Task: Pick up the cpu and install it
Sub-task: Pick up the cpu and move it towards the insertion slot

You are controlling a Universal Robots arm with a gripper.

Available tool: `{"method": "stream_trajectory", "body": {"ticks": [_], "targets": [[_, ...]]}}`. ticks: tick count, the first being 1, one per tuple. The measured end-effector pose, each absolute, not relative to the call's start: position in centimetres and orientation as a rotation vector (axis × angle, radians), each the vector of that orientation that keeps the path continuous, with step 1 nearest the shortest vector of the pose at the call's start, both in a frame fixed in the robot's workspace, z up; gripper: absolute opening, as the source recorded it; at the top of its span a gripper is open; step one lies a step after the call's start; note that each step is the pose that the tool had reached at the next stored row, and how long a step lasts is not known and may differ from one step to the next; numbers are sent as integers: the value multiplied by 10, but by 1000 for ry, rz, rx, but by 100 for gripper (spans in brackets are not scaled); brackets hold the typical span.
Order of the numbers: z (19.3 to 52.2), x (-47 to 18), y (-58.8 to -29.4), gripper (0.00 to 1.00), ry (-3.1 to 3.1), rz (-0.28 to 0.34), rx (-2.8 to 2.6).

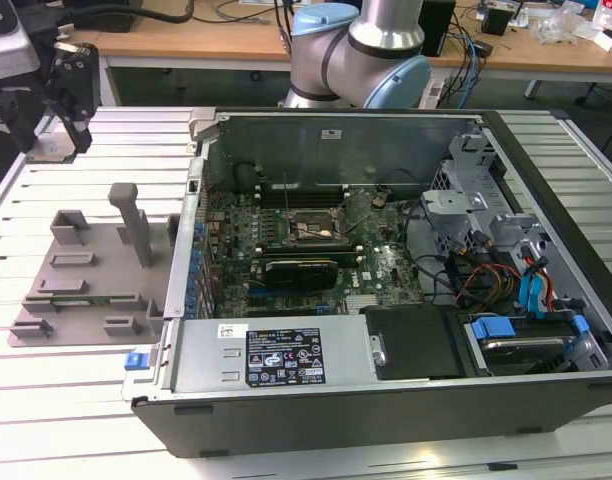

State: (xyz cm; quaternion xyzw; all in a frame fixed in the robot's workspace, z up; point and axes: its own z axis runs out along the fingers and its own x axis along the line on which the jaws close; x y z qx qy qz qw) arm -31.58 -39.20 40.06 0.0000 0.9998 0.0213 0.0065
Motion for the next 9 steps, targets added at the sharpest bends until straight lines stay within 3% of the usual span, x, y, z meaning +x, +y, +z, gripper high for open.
{"method": "stream_trajectory", "body": {"ticks": [9], "targets": [[401, -280, -392, 55, 3128, 67, 0]]}}
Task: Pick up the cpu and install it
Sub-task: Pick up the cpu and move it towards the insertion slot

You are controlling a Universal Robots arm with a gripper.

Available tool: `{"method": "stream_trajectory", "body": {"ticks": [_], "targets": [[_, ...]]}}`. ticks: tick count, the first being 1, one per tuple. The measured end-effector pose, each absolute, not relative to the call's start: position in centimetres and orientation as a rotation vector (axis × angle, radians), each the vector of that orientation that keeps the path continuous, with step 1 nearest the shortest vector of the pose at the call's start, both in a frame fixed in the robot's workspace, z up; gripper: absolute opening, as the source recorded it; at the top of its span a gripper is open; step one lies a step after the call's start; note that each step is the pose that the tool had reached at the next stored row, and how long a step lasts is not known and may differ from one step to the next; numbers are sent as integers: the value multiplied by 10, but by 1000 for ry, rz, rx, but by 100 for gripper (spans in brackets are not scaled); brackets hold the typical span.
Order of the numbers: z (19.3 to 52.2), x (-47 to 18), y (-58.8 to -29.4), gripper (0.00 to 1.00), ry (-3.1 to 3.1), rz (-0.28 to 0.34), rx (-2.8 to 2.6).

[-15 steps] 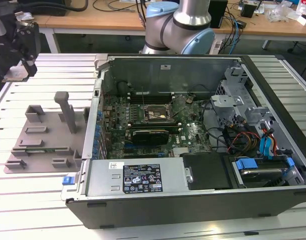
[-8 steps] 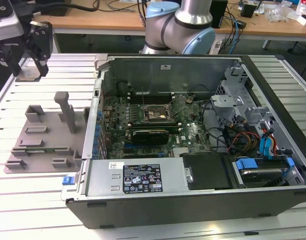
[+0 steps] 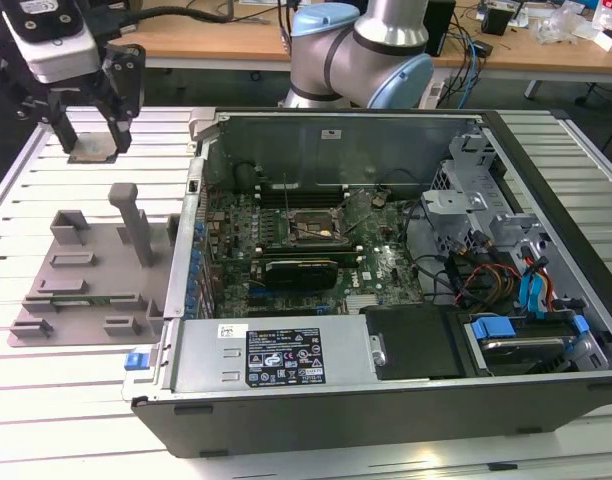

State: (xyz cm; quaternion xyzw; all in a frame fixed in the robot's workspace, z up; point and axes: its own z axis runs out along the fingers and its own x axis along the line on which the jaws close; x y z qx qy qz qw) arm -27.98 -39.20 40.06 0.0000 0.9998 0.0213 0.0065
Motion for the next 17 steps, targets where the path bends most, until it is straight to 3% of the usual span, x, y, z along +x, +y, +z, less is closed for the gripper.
{"method": "stream_trajectory", "body": {"ticks": [17], "targets": [[401, -202, -392, 55, 3128, 67, 1]]}}
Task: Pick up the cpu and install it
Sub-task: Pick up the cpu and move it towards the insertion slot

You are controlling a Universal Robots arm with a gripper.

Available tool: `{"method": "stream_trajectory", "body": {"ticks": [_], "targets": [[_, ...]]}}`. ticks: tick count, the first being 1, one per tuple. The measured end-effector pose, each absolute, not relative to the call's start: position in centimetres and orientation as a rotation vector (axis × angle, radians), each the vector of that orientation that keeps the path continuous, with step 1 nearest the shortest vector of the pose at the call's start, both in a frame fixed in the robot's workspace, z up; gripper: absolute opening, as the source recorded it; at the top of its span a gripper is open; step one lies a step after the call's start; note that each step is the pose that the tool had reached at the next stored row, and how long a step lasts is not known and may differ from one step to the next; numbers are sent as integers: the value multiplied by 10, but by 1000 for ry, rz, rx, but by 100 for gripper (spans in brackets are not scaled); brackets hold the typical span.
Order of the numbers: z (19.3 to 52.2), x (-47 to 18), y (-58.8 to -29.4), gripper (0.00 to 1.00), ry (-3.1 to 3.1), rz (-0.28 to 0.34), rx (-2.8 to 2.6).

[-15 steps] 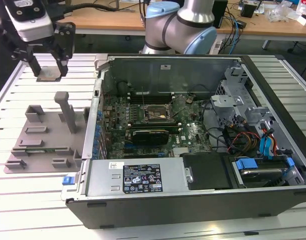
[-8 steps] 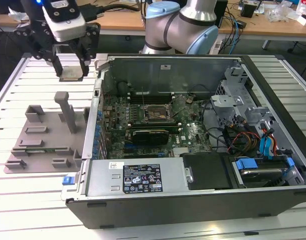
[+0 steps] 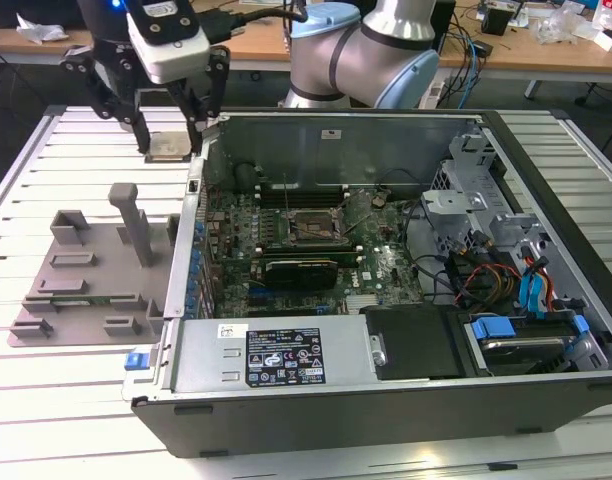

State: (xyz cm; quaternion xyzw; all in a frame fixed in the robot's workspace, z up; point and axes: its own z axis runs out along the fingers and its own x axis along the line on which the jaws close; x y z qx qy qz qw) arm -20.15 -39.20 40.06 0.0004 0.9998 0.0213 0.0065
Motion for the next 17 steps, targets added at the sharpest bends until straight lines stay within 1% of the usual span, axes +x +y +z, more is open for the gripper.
{"method": "stream_trajectory", "body": {"ticks": [17], "targets": [[401, -126, -392, 55, 3128, 67, 3]]}}
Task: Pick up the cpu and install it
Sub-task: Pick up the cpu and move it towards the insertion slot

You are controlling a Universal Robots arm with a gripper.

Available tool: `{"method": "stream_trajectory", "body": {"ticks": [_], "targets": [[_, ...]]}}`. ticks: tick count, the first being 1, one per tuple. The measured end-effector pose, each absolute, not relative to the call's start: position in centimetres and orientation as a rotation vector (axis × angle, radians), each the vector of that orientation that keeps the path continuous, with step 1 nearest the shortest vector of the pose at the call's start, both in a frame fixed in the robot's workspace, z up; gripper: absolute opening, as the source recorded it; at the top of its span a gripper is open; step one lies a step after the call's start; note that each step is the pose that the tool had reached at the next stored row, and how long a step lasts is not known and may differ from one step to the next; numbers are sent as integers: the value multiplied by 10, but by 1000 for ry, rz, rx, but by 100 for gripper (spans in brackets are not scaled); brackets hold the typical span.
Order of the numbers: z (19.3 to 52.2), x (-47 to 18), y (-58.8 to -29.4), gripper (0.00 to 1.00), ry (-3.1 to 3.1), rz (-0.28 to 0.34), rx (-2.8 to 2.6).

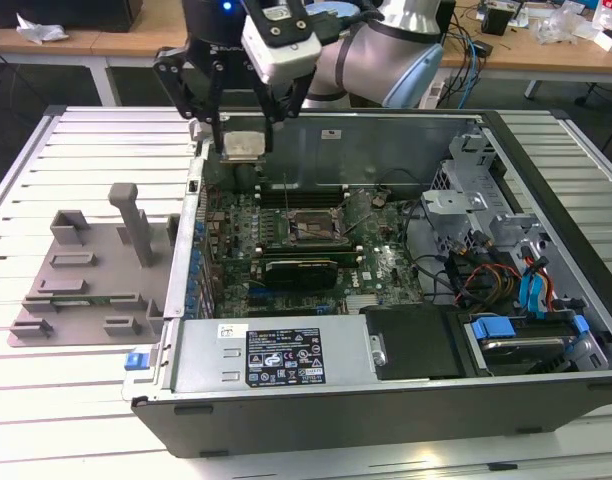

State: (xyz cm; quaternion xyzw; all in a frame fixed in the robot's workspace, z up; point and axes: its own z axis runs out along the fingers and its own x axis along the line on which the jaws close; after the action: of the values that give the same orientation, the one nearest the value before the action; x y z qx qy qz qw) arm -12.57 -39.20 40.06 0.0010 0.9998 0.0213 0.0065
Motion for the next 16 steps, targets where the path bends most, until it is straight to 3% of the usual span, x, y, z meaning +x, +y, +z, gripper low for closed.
{"method": "stream_trajectory", "body": {"ticks": [7, 16], "targets": [[401, -75, -392, 55, 3128, 67, 4], [401, -65, -390, 55, 3128, 67, 4]]}}
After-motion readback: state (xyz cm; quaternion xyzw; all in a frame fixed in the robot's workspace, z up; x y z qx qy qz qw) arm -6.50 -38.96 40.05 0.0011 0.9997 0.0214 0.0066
